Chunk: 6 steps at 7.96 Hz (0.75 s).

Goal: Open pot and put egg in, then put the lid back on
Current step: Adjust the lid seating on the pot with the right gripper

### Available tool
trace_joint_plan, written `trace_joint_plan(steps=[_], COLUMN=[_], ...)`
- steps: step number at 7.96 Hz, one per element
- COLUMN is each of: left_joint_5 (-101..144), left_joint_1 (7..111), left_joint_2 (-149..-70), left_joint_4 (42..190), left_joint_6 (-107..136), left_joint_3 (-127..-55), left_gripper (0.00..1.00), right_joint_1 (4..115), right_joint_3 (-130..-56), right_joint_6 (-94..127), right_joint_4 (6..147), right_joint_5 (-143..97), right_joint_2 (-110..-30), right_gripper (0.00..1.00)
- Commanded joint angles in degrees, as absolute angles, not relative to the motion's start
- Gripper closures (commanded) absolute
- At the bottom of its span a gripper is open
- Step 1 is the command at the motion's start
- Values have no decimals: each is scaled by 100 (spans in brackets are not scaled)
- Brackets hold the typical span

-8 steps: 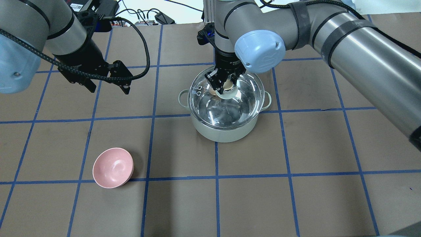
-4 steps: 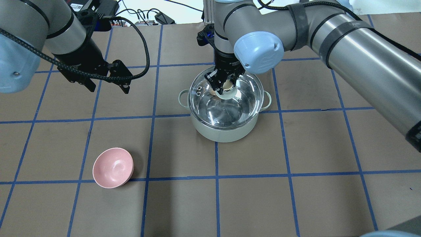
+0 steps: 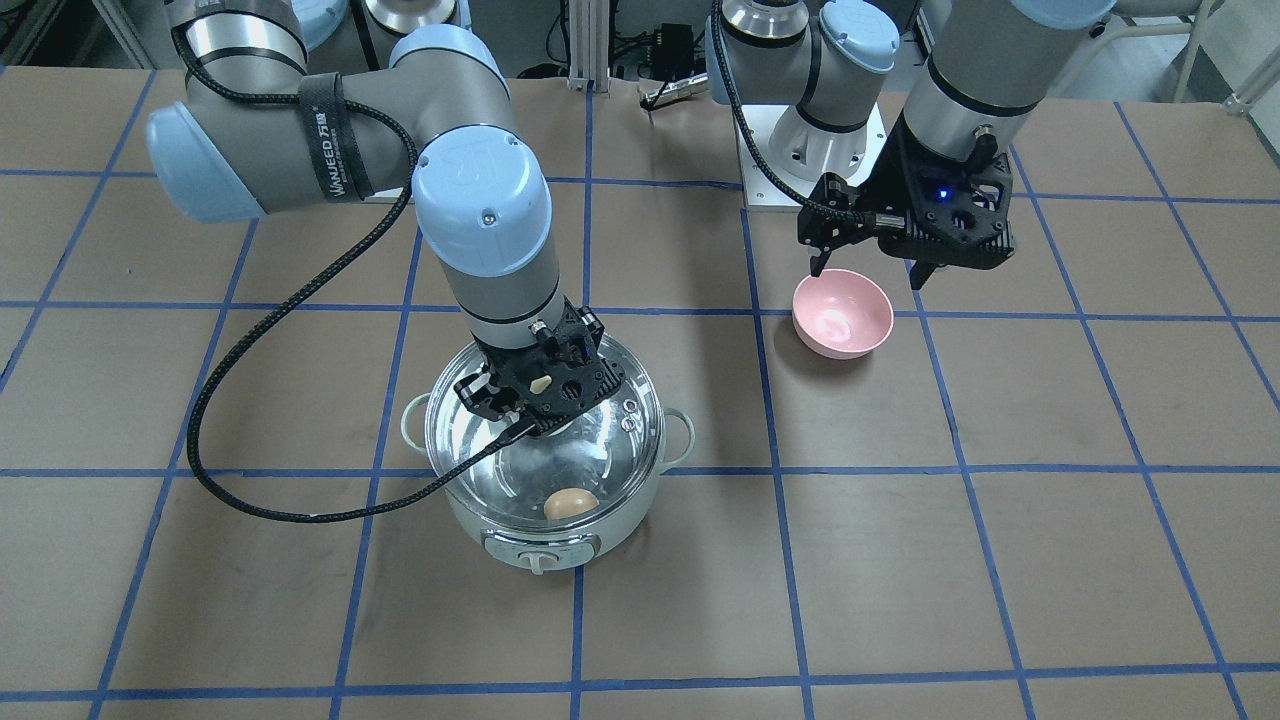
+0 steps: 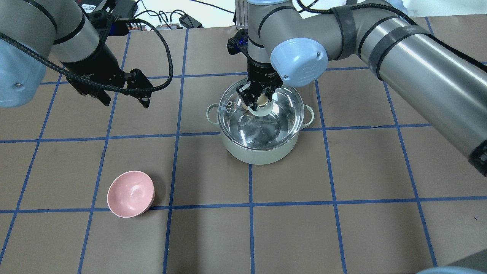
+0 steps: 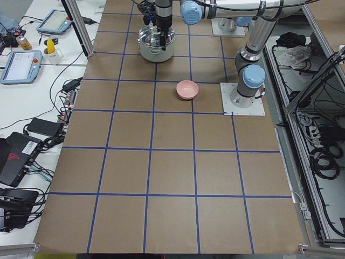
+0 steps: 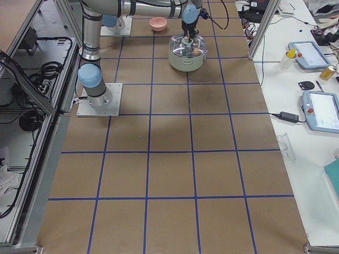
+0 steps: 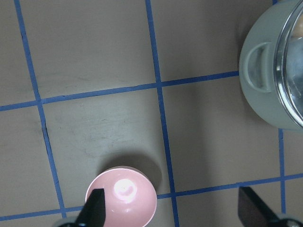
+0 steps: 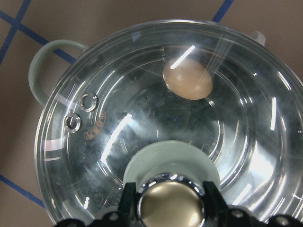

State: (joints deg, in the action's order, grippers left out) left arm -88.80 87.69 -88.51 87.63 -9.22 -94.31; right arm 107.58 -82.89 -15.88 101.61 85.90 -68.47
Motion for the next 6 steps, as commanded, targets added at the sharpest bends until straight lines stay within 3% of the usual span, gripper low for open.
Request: trace_joint_plan(steps=[1, 6], left_joint_5=[-8877, -8868], left_joint_1=[8771, 8771], left_joint_2=[-8859, -8859], left_joint_4=[8763, 8745], left_joint_6=[-923, -940], left_joint_3=[-9431, -9413], left_gripper=[0, 0], right_joint_1=[10758, 10758], right_joint_3=[-8297, -8306], right_joint_6=[-1617, -1643], right_joint_4=[10151, 10256], right_joint_5=[8587, 8578], right_joint_2=[-6847, -6838], right_gripper=[100, 100])
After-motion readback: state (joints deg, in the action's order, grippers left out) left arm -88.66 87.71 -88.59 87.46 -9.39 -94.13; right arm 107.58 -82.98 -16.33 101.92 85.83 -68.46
